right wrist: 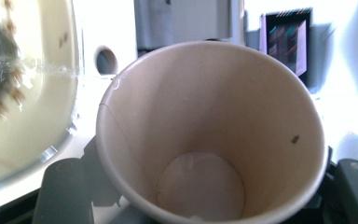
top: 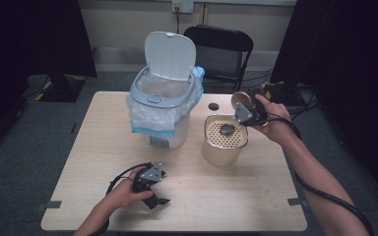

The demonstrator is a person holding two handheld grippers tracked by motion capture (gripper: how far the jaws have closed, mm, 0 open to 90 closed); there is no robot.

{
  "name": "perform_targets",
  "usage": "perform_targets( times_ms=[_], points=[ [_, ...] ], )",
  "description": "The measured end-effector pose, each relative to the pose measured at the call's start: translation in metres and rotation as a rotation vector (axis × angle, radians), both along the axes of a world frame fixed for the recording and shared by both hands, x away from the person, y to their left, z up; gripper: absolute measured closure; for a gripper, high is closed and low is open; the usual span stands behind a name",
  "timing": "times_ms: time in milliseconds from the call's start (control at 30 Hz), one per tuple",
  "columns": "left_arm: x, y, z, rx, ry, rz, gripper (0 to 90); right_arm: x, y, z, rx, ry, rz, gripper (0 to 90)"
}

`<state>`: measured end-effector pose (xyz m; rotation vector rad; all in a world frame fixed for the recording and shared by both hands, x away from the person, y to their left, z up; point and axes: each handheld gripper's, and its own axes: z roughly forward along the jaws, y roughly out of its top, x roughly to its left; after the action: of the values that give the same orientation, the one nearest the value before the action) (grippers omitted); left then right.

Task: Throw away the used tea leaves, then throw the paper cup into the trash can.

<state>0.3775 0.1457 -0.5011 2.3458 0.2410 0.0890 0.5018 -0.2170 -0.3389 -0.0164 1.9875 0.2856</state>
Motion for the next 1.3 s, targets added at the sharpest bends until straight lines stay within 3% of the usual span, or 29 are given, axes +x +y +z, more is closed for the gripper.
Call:
perform_targets(
  times_ms=[100, 200, 233, 267, 367, 467, 567, 667, 867, 1133, 1300],
  points=[
    [0.0, 0.0, -0.001, -0.014, -0.006, 0.001, 0.0, 0.005, -0.008, 0.006, 0.189, 0.107, -0.029, 28.8],
    [0.0, 0.0, -0.001, -0.013, -0.006, 0.001, 0.0, 0.01, -0.014, 0.01, 0.325, 0.192, -0.046, 28.8],
    [0.0, 0.0, -0.001, -0.013, -0.005, 0.001, 0.0, 0.013, -0.018, 0.012, 0.406, 0.246, -0.06, 28.7],
    [0.0, 0.0, -0.001, -0.014, -0.006, 0.001, 0.0, 0.013, -0.018, 0.012, 0.406, 0.246, -0.06, 28.7],
    [0.0, 0.0, -0.001, -0.013, -0.006, 0.002, 0.0, 0.016, -0.022, 0.011, 0.494, 0.318, -0.087, 28.7],
    [0.0, 0.0, -0.001, -0.012, -0.006, 0.0, 0.0, 0.017, -0.022, 0.01, 0.526, 0.345, -0.096, 28.7],
    [0.0, 0.0, -0.001, -0.013, -0.006, 0.001, 0.0, 0.019, -0.023, 0.011, 0.603, 0.404, -0.108, 28.6],
    [0.0, 0.0, -0.001, -0.01, -0.003, 0.002, 0.0, 0.019, -0.023, 0.011, 0.594, 0.407, -0.116, 28.6],
    [0.0, 0.0, 0.0, -0.001, 0.0, 0.001, 0.0, 0.021, -0.023, 0.014, 0.638, 0.453, -0.121, 28.5],
    [0.0, 0.0, 0.0, 0.0, 0.0, 0.0, 0.0, 0.023, -0.021, 0.018, 0.659, 0.48, -0.119, 28.3],
    [0.0, 0.0, 0.0, -0.001, 0.001, 0.0, 0.0, 0.026, -0.019, 0.022, 0.706, 0.498, -0.135, 28.2]
  ],
)
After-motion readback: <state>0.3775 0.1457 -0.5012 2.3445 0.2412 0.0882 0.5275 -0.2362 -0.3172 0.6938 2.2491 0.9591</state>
